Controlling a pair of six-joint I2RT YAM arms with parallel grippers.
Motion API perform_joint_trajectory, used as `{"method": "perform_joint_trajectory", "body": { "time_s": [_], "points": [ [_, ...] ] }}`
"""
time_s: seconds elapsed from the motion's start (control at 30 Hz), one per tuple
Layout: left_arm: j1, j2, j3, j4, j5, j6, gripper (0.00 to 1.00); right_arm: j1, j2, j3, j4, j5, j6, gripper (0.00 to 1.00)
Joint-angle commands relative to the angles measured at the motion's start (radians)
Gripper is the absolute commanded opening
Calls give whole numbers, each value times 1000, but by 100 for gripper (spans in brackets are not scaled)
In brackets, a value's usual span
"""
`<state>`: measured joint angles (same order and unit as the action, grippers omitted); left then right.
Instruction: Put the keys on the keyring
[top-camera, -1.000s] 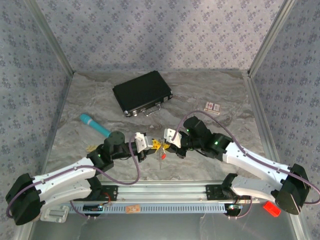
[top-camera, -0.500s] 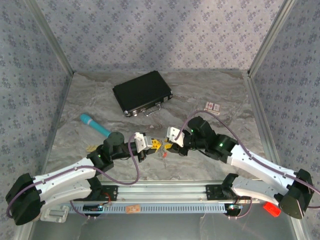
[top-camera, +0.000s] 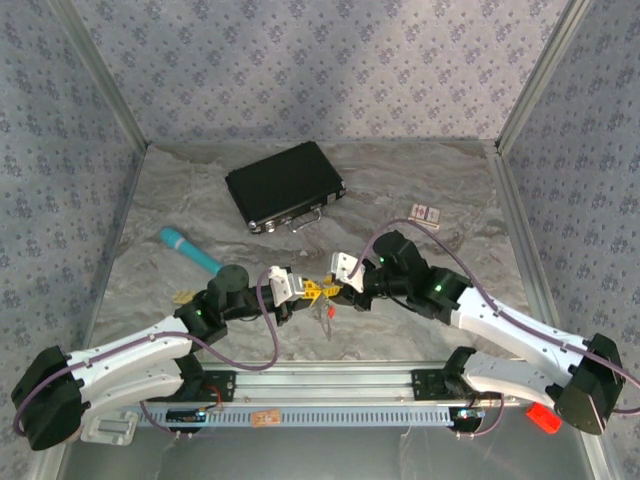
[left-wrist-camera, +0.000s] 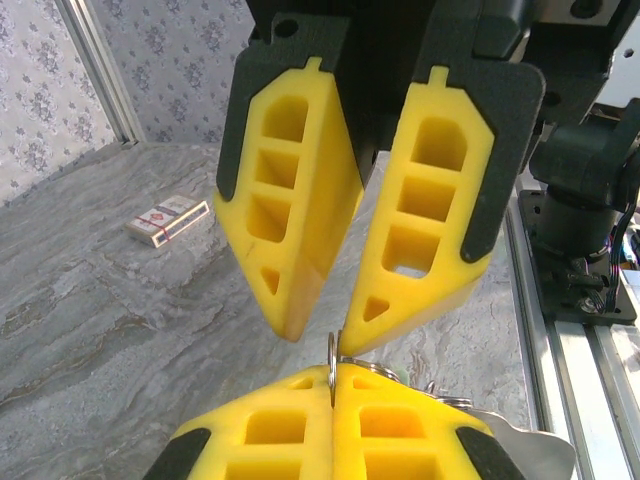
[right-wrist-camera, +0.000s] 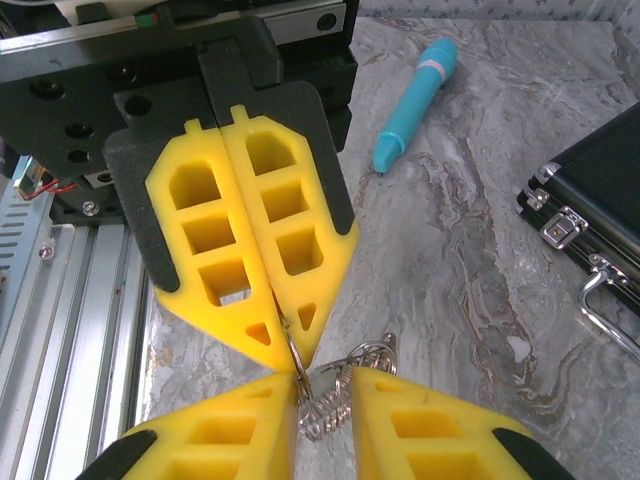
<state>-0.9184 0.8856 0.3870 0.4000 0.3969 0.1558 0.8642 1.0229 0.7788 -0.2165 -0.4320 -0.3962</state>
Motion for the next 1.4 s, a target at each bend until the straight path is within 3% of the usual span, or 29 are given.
{"method": "perform_joint_trajectory", "body": {
  "time_s": [0.0, 0.13, 0.27, 0.33, 0.43, 0.67, 1.3, 1.37],
  "points": [
    [-6, -4, 0, 66, 33, 1, 0, 5, 16, -1, 28, -19, 18, 20],
    [-7, -3, -2, 75, 37, -3, 0, 8, 29, -3, 35, -17, 16, 15],
    [-7, -5, -3, 82, 28, -10, 0, 9, 38, 7, 21, -19, 7, 0],
    [-7, -6, 4, 52, 2, -13, 0, 9, 37, 17, -2, -9, -3, 0],
    [-7, -10, 39, -70, -45, 18, 19, 10, 37, 42, -61, 19, -34, 0],
    [-8, -11, 94, -285, -92, 123, 26, 26, 75, 136, -230, 82, -121, 0],
    [-8, -1, 107, -236, -40, 113, 23, 87, 170, 253, -324, 140, -202, 0],
    [-8, 4, 108, -233, -37, 111, 18, 93, 175, 257, -328, 141, -204, 0]
  ]
}}
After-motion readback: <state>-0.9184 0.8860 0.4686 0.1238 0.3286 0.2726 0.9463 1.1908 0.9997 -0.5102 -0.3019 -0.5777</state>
